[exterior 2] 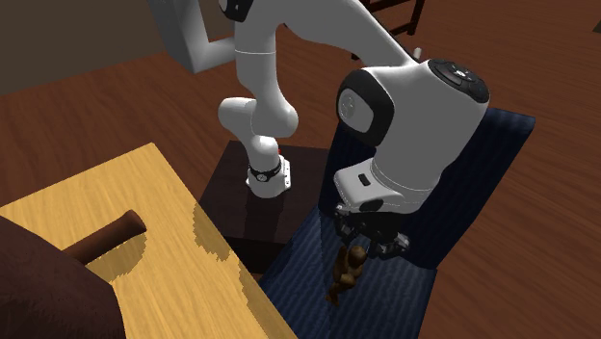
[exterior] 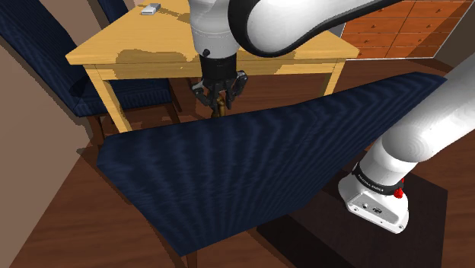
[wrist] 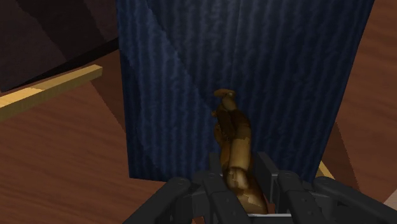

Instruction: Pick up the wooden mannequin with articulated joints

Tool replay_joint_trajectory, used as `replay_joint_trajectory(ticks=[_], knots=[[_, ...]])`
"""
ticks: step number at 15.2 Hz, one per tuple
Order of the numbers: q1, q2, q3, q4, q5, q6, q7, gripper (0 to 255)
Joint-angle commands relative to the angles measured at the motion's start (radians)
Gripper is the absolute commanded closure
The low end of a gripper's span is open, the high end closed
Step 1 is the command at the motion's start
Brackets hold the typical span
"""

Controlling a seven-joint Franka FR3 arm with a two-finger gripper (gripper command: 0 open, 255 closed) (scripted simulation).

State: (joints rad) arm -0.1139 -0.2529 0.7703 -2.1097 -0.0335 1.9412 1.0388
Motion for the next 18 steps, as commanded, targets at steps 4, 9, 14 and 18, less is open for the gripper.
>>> replay_joint_trajectory(ticks=[4,9,14,18], knots=[[0.000,0.001,0.001,-0.001,-0.001,0.002,0.001,255],[0.000,-0.001,-0.001,0.012,0.001,-0.013,-0.002,255],[0.000,-0.012,-0.011,0.070,0.007,-0.078,-0.017,255],[-0.002,-0.016,-0.017,0.121,0.009,-0.131,-0.027,255]])
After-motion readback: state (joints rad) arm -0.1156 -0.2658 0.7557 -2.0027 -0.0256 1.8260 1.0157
